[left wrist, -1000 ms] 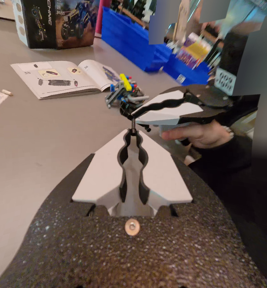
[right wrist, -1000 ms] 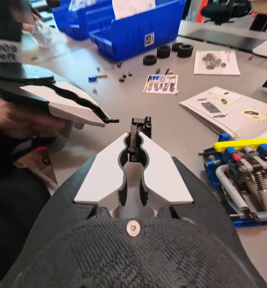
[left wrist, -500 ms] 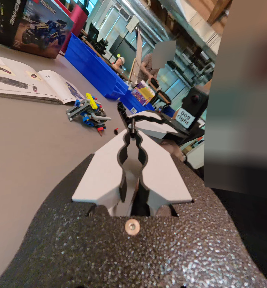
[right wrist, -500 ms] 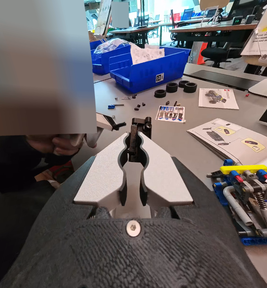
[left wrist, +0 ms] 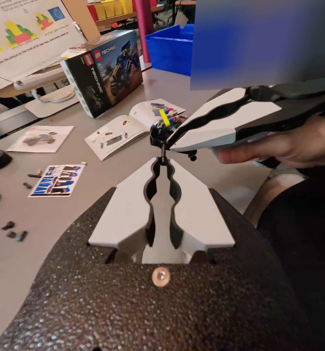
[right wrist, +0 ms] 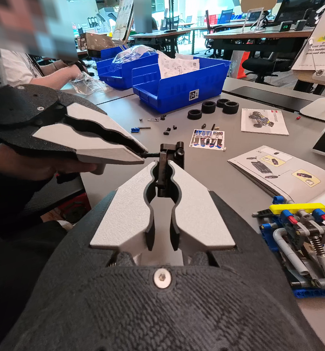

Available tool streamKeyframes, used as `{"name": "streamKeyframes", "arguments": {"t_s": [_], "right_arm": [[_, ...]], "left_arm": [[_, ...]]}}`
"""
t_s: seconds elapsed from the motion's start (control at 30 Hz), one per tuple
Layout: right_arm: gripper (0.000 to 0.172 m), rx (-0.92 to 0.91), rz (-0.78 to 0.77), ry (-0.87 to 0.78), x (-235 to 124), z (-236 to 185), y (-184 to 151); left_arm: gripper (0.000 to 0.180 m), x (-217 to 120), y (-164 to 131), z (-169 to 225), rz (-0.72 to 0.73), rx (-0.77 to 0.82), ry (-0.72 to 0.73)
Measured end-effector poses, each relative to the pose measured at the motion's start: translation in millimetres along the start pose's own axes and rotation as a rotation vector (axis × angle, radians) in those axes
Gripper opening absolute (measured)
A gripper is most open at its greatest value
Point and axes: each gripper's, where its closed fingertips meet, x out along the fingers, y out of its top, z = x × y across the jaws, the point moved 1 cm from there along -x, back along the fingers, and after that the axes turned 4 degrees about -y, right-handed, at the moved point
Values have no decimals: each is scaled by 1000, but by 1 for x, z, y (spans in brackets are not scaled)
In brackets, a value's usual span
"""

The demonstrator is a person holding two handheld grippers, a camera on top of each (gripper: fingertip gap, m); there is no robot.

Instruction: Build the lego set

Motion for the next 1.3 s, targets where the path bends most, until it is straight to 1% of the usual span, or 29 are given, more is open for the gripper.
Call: {"name": "streamKeyframes", "arguments": {"t_s": [0.23,0.33,0.43,0.5,0.57,0.63,0.7,0.8,0.9,0.93,0.97,1.03,1.1,1.17,1.3], "right_arm": [[4,42,6,26,2,-3,-1],[4,-12,2,1,3,-3,-1],[5,-125,-10,-42,5,-3,-3],[4,-238,-27,-94,7,-3,-5],[5,-346,-43,-158,9,-2,-7],[5,-423,-57,-202,10,-1,-8],[4,-460,-51,-232,10,-2,-6],[4,-446,-27,-226,11,-2,-5],[5,-285,17,-134,9,-2,-4],[5,-262,26,-114,9,-2,-4],[5,-269,28,-112,8,-2,-4],[5,-339,22,-141,8,-2,-4],[5,-375,36,-131,8,-3,-2],[4,-387,75,-98,6,-5,0],[5,-468,91,-108,5,-7,-1]], "left_arm": [[4,-2,-2,-2,-75,129,96],[4,-2,-3,-3,-94,160,127],[4,-1,-7,-5,-117,167,150],[4,0,-9,-5,-125,127,146],[4,1,-10,-5,-101,38,113],[4,2,-11,-6,-67,-58,64],[4,2,-12,-6,-39,-97,49],[4,4,-12,-8,-17,-25,83],[4,2,-9,-7,34,21,109],[4,1,-8,-6,47,28,111],[4,1,-8,-6,42,47,119],[4,2,-8,-6,29,96,141],[4,1,-7,-6,41,50,112],[4,0,-6,-4,74,-57,41],[3,-1,-4,-2,136,-261,-86]]}}
